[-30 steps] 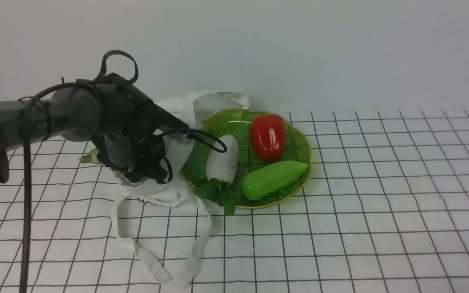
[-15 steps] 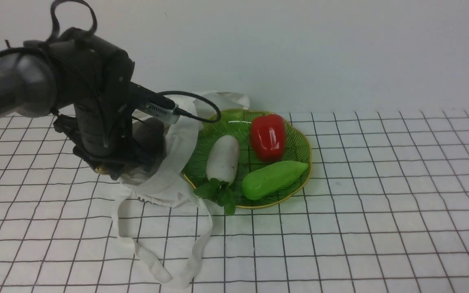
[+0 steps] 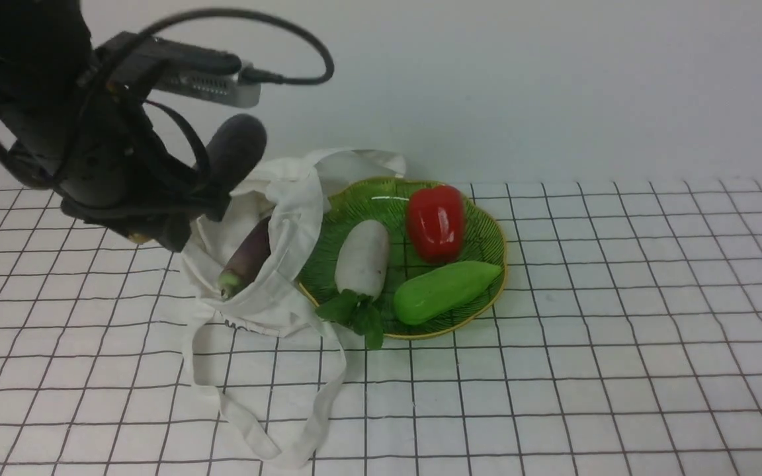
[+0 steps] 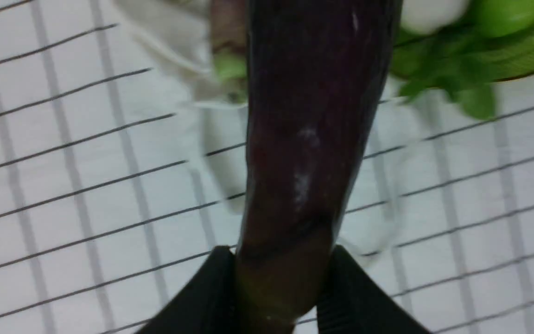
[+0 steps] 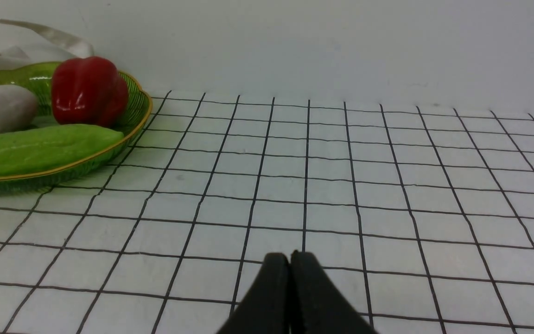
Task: Take vegetables from bag on white checkered tablecloth place on plate.
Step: 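Take the eggplant out of the bag and place it in the plate with the left gripper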
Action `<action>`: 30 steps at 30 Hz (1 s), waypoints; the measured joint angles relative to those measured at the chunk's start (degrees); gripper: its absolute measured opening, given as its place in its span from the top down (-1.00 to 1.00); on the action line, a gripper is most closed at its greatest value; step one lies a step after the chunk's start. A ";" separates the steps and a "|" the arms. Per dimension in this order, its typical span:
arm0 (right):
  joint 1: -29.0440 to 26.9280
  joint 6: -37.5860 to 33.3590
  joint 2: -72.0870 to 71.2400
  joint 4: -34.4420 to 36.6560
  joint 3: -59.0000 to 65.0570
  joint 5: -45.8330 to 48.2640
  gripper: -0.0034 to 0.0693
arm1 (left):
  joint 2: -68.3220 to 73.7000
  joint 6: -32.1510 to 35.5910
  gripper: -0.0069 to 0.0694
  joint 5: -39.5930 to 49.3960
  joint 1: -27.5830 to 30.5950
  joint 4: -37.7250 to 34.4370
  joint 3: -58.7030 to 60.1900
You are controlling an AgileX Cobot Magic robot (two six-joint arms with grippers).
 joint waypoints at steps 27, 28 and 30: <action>0.00 0.00 0.00 0.00 0.00 0.00 0.95 | 24.37 -11.89 -0.19 -33.89 -9.72 -11.14 0.06; 0.00 0.00 0.00 0.00 0.00 0.00 0.95 | 24.37 -12.11 -0.27 -33.89 -9.72 -11.14 0.06; 0.00 0.00 0.00 0.00 0.00 0.00 0.95 | 24.37 -12.17 -0.44 -33.84 -9.72 -11.21 0.06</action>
